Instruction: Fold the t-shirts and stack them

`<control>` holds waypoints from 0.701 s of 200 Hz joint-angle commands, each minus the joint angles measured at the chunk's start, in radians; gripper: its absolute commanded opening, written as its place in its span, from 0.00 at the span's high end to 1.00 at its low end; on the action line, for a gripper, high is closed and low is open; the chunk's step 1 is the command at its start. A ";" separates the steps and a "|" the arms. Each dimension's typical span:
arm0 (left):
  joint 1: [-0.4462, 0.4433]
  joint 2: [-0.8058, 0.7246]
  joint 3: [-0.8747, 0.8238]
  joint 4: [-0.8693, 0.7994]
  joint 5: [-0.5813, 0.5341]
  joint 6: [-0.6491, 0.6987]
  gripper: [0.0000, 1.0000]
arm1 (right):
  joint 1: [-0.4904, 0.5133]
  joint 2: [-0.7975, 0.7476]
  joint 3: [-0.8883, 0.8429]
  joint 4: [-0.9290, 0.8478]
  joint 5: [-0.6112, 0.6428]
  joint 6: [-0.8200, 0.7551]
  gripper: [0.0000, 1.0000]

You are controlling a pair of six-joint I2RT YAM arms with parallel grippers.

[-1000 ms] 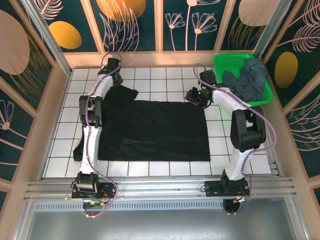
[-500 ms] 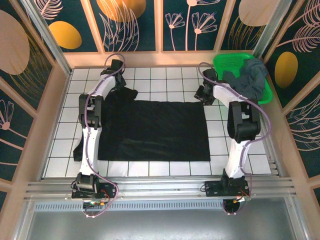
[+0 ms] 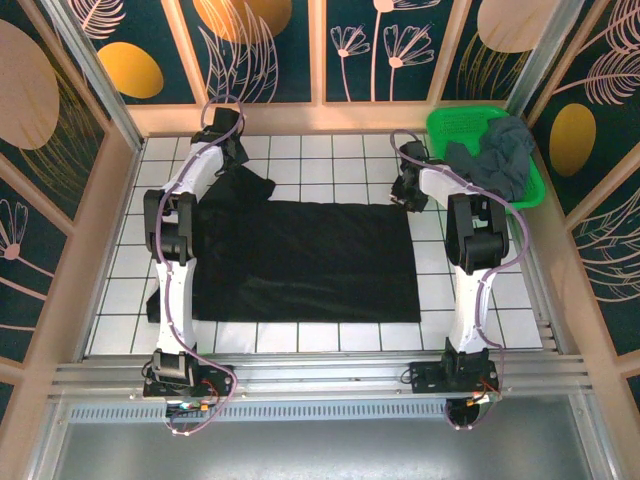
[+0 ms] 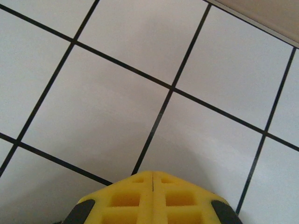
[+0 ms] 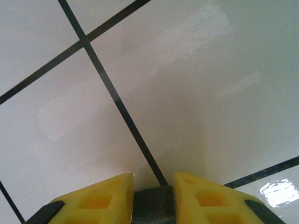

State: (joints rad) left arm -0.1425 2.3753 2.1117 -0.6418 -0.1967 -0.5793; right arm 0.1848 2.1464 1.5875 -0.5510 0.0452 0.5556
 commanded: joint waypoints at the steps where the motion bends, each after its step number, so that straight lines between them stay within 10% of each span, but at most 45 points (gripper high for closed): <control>1: 0.004 -0.049 -0.016 -0.005 0.016 0.006 1.00 | 0.005 0.021 0.020 -0.030 0.011 -0.009 0.76; 64: 0.004 -0.151 -0.098 -0.021 0.023 -0.023 1.00 | 0.004 0.010 0.008 -0.026 0.009 -0.030 1.00; 140: 0.004 -0.472 -0.437 0.026 0.041 -0.070 1.00 | 0.016 -0.164 -0.085 0.040 -0.024 -0.090 1.00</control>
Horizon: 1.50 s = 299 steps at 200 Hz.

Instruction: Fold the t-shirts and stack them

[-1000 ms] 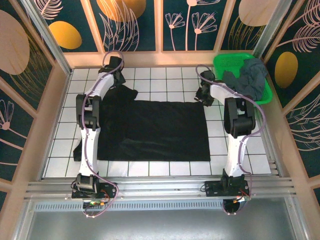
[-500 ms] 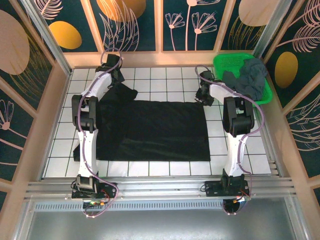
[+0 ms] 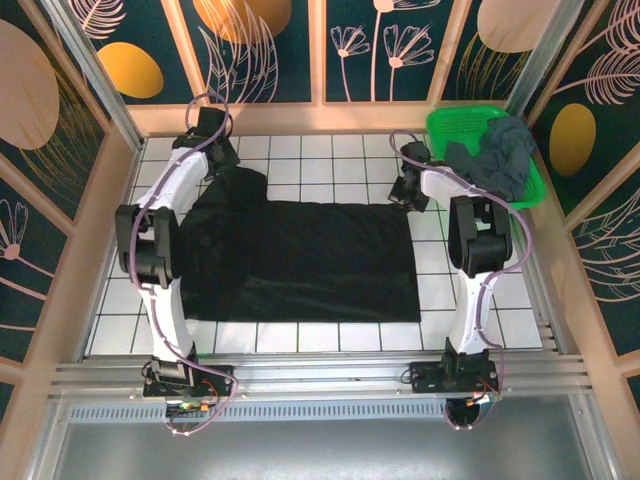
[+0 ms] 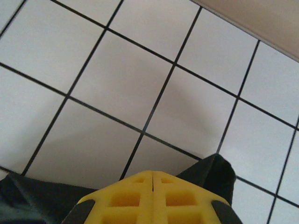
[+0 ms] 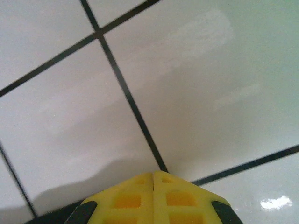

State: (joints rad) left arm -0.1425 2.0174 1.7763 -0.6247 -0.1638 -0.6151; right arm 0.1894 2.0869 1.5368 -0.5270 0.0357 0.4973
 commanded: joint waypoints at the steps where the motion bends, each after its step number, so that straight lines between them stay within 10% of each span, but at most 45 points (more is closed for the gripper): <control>1: 0.004 -0.117 -0.108 0.009 0.008 -0.035 1.00 | 0.011 -0.108 -0.037 0.016 -0.015 -0.031 1.00; 128: 0.004 -0.623 -0.589 -0.060 -0.086 -0.173 1.00 | 0.021 -0.334 -0.290 0.075 -0.056 -0.009 1.00; 205: 0.004 -1.020 -0.963 -0.299 -0.168 -0.547 1.00 | 0.023 -0.519 -0.582 0.028 -0.061 0.038 1.00; 299: 0.004 -1.119 -1.042 -0.390 -0.191 -0.679 1.00 | 0.024 -0.564 -0.619 -0.023 -0.023 0.073 1.00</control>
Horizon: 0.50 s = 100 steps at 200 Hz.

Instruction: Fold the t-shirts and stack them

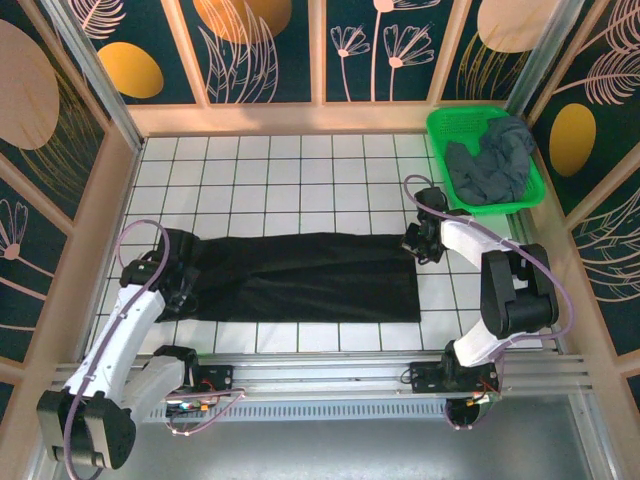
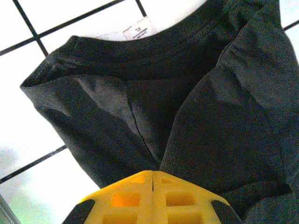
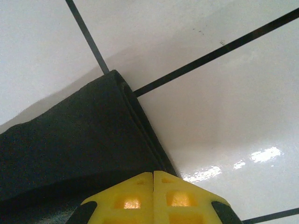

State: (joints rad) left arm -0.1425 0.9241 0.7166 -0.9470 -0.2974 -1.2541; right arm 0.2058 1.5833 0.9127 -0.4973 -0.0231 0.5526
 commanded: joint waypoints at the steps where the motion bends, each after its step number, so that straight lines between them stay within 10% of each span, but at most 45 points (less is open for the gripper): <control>1: 0.004 -0.025 0.018 -0.069 -0.060 -0.040 1.00 | 0.007 -0.063 0.005 -0.053 0.035 0.017 1.00; 100: 0.004 0.004 -0.038 -0.053 -0.123 -0.032 1.00 | 0.049 -0.137 -0.120 -0.112 -0.015 0.078 1.00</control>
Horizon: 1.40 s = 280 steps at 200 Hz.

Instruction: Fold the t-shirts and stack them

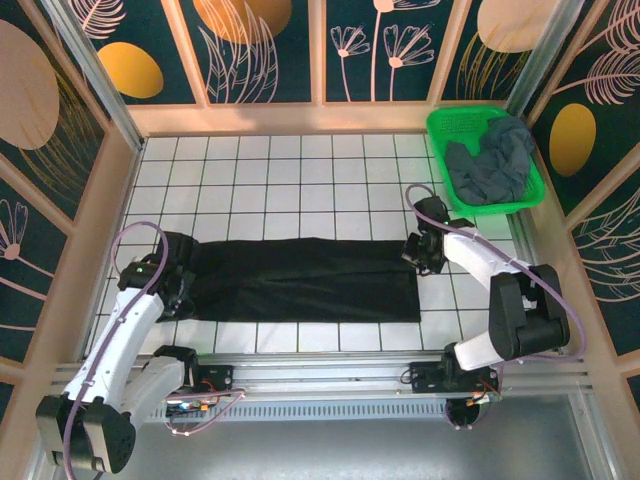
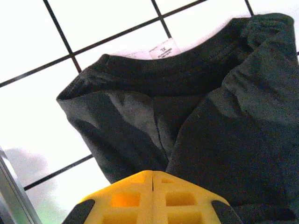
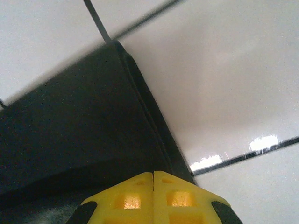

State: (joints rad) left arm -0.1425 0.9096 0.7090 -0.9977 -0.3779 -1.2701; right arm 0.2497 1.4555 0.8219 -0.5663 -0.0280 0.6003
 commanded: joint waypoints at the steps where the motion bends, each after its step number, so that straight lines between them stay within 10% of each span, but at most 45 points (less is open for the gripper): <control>1: 0.004 0.020 -0.032 -0.001 -0.042 -0.016 1.00 | 0.006 -0.009 -0.030 -0.043 -0.010 0.030 1.00; 41: 0.004 0.068 -0.039 0.037 -0.060 0.000 1.00 | 0.006 -0.015 -0.015 -0.059 0.006 0.033 0.95; 62: 0.004 0.078 -0.037 0.046 -0.070 0.004 1.00 | 0.007 -0.052 -0.007 -0.070 0.038 0.039 0.77; 88: 0.004 0.098 0.011 0.069 -0.064 0.041 0.56 | 0.012 -0.082 0.022 -0.065 0.064 0.039 0.70; 103: 0.004 0.136 0.072 0.100 -0.061 0.089 0.50 | 0.024 -0.084 0.041 -0.043 0.057 0.034 0.69; 169: 0.031 0.525 0.257 0.467 0.158 0.280 0.54 | 0.069 0.138 0.121 0.070 -0.115 0.029 0.76; 280: 0.304 1.105 0.501 0.560 0.373 0.499 0.71 | -0.062 0.479 0.329 0.032 -0.071 -0.004 0.76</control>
State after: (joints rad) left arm 0.1375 1.8713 1.1465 -0.4751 -0.0700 -0.8577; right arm 0.2298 1.7851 1.0512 -0.5144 -0.1581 0.6376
